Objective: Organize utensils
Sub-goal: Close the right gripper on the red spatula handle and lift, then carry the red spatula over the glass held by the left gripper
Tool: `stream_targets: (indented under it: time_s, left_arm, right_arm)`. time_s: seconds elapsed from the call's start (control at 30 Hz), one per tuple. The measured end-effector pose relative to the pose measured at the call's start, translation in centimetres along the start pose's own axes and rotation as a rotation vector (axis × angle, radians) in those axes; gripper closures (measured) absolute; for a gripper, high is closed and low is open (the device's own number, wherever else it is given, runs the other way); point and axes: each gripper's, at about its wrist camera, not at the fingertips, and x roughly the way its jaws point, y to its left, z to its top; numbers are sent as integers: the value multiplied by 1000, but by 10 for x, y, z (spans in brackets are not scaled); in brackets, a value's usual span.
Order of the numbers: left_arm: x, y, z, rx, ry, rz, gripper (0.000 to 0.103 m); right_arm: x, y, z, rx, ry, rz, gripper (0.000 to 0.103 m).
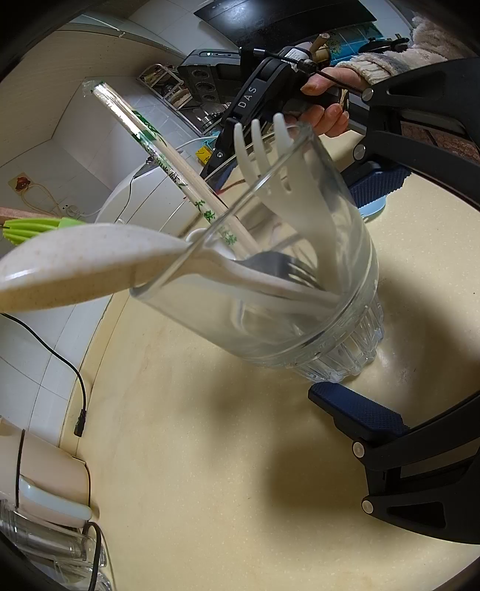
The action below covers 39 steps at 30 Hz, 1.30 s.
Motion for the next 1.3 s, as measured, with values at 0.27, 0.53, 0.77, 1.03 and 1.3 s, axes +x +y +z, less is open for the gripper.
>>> stream_targets:
  time_s: [0.27, 0.53, 0.77, 1.03, 1.3]
  left_arm:
    - [0, 1, 0, 0, 0, 0, 11]
    - [0, 1, 0, 0, 0, -1, 11]
    - [0, 2, 1, -1, 0, -1, 11]
    - [0, 2, 1, -2, -1, -3, 11]
    - [0, 2, 1, -2, -1, -3, 11]
  right_arm:
    - [1, 3, -3, -19, 9, 0, 81]
    - [-9, 4, -1, -11, -32, 5, 81]
    - [-32, 27, 0, -75, -101, 3, 81]
    - [-99, 87, -1, -210, -300, 138, 81]
    - [-100, 136, 17, -227, -289, 321, 81]
